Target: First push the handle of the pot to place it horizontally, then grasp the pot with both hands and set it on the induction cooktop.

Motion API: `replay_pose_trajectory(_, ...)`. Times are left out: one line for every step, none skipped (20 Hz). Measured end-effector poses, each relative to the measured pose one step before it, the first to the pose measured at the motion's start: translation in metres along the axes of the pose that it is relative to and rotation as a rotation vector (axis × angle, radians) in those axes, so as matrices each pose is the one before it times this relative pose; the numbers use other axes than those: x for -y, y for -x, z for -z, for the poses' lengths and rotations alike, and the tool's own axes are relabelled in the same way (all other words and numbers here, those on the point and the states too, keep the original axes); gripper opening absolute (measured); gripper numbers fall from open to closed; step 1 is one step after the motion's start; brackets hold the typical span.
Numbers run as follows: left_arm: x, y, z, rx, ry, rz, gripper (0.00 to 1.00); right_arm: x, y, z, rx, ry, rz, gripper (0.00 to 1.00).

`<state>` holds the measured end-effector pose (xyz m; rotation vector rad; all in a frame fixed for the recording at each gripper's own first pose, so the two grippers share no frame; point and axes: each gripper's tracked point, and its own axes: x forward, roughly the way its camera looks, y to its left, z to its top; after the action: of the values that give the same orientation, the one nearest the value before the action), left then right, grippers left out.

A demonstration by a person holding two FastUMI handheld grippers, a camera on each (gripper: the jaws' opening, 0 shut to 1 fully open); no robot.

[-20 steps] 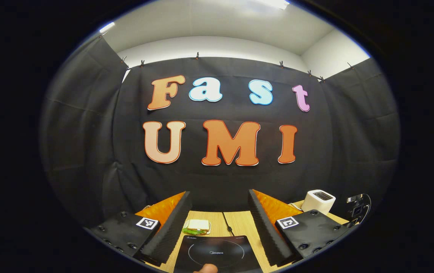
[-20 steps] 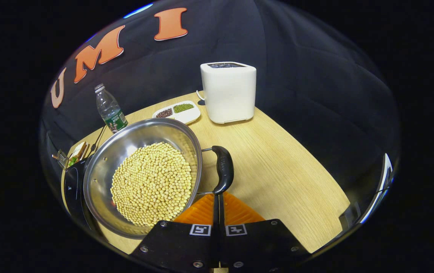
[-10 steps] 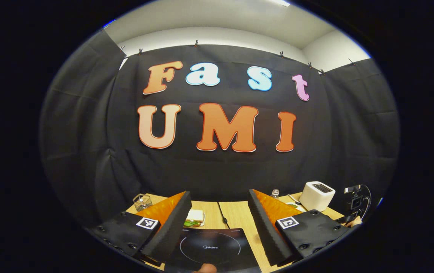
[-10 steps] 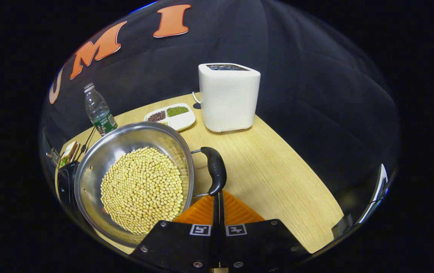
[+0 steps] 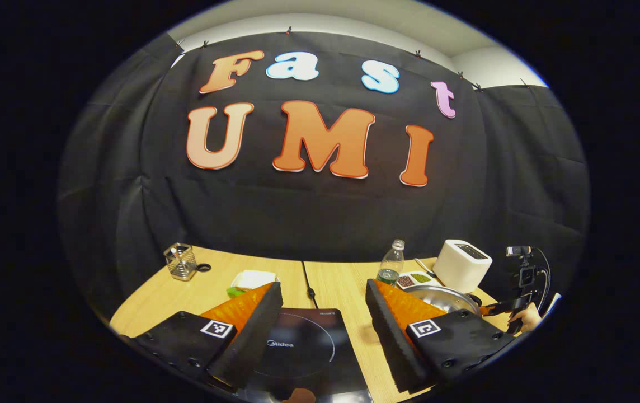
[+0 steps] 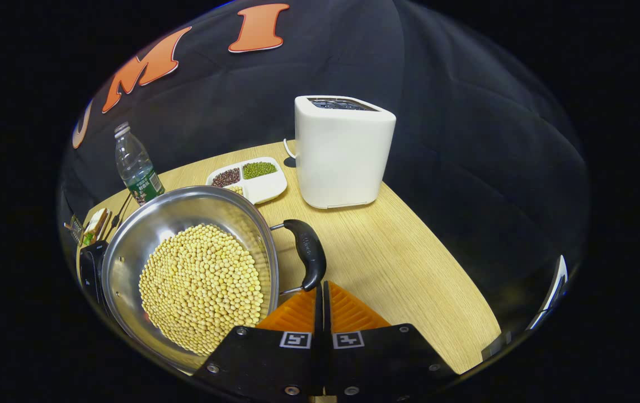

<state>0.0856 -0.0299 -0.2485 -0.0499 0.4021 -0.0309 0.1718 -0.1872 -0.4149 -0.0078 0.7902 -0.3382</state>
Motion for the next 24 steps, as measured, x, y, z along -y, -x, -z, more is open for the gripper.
replay_pose_trajectory(0.00496,-0.00868,0.01215,-0.02199,0.00343,0.00721,0.98,-0.00089,0.00123,0.00047,-0.00353,-0.00474,-0.00426,0.00)
replay_pose_trajectory(0.00547,-0.00695,0.01019,-0.01915,0.00431,0.00825,0.98,0.00005,0.00280,0.00053,-0.00251,-0.00325,-0.00662,0.00)
replay_pose_trajectory(0.00759,-0.00559,0.00831,-0.01542,0.00464,0.01212,0.99,0.00163,0.00374,0.00001,0.00507,0.00685,0.00295,0.00)
replay_pose_trajectory(0.00755,-0.00708,0.00838,-0.01538,0.00486,0.01297,0.98,0.00367,0.00396,-0.00255,0.01440,0.00794,0.00350,0.02)
replay_pose_trajectory(0.00768,-0.00646,0.00979,-0.01668,0.00372,0.01643,0.98,0.00248,0.00525,-0.00421,0.01746,0.00234,0.00079,0.00)
replay_pose_trajectory(0.01042,-0.00664,0.00635,-0.00518,0.00000,0.02612,0.99,0.00337,0.00660,-0.00631,0.02435,-0.00417,-0.00385,0.00)
replay_pose_trajectory(0.01111,-0.00834,0.00824,-0.01241,-0.00141,0.01954,0.99,0.00065,0.00604,-0.00702,0.03035,-0.00912,-0.01039,0.00)
replay_pose_trajectory(0.00768,-0.00794,0.00874,-0.01899,-0.00411,0.01309,0.98,-0.00031,0.00390,-0.00883,0.03276,-0.00774,-0.01737,0.00)
replay_pose_trajectory(0.00773,-0.00847,0.01030,-0.02079,-0.00446,0.01021,0.99,-0.00152,0.00422,-0.00674,0.02906,-0.00215,-0.01528,0.02)
replay_pose_trajectory(0.00661,-0.00893,0.00881,-0.02045,-0.00095,0.00741,0.99,-0.00229,0.00204,-0.00722,0.03017,0.00611,-0.01864,0.06)
replay_pose_trajectory(0.00706,-0.00859,0.00869,-0.02074,0.00415,0.01182,0.99,-0.00279,0.00019,-0.00577,0.02734,0.01517,-0.01504,0.16)
replay_pose_trajectory(0.00825,-0.00939,0.00649,-0.01002,0.00736,0.01861,0.99,-0.00177,-0.00382,-0.00414,0.01982,0.02253,-0.01060,0.32)
replay_pose_trajectory(0.00564,-0.00801,0.00675,-0.01399,0.00671,0.00836,0.99,-0.00201,-0.00325,-0.00196,0.01056,0.02115,-0.01191,0.51)
replay_pose_trajectory(0.00417,-0.00852,0.00626,-0.01472,0.00390,0.00398,0.99,-0.00482,-0.00497,-0.00131,0.00385,0.01268,-0.02015,0.58)
replay_pose_trajectory(0.00199,-0.00988,0.00690,-0.01706,0.00074,-0.00522,0.99,-0.00461,-0.00533,0.00202,-0.00671,0.00740,-0.01829,0.71)
replay_pose_trajectory(0.00056,-0.01036,0.00794,-0.02238,-0.00021,-0.00948,0.99,-0.00063,-0.00805,0.00461,-0.01553,0.00573,-0.00848,0.76)
replay_pose_trajectory(0.00107,-0.00731,0.00701,-0.02418,0.00254,-0.00882,0.99,-0.00037,-0.00707,0.00464,-0.01777,0.00558,0.00110,0.83)
replay_pose_trajectory(-0.00017,-0.00879,0.00436,-0.01994,0.00414,-0.00693,0.99,0.00158,-0.00870,0.00346,-0.01708,0.00082,0.00596,0.86)
replay_pose_trajectory(-0.00044,-0.00661,0.00334,-0.01519,0.00162,-0.00199,0.99,0.00054,-0.00556,0.00326,-0.01436,-0.00510,0.00045,0.91)
replay_pose_trajectory(-0.00006,-0.00778,0.00424,-0.01505,-0.00457,-0.00201,0.99,-0.00313,-0.00677,0.00208,-0.01153,-0.01361,-0.01273,0.92)
replay_pose_trajectory(0.00035,-0.00812,0.00350,-0.01392,-0.00480,-0.00188,0.99,-0.00442,-0.00383,0.00161,-0.01126,-0.01752,-0.02194,0.94)
replay_pose_trajectory(-0.00057,-0.00733,0.00308,-0.01298,-0.00515,-0.00023,0.99,-0.00319,-0.00459,0.00277,-0.00933,-0.01235,-0.01554,0.94)
replay_pose_trajectory(-0.00105,-0.00478,0.00282,-0.01140,0.00126,-0.00887,0.99,-0.00148,-0.00514,0.00210,-0.00819,-0.00470,-0.00530,0.94)
replay_pose_trajectory(-0.00108,-0.00586,0.00141,-0.00833,0.00472,-0.00633,0.99,0.00031,-0.00434,0.00187,-0.00645,-0.00169,0.00083,0.94)
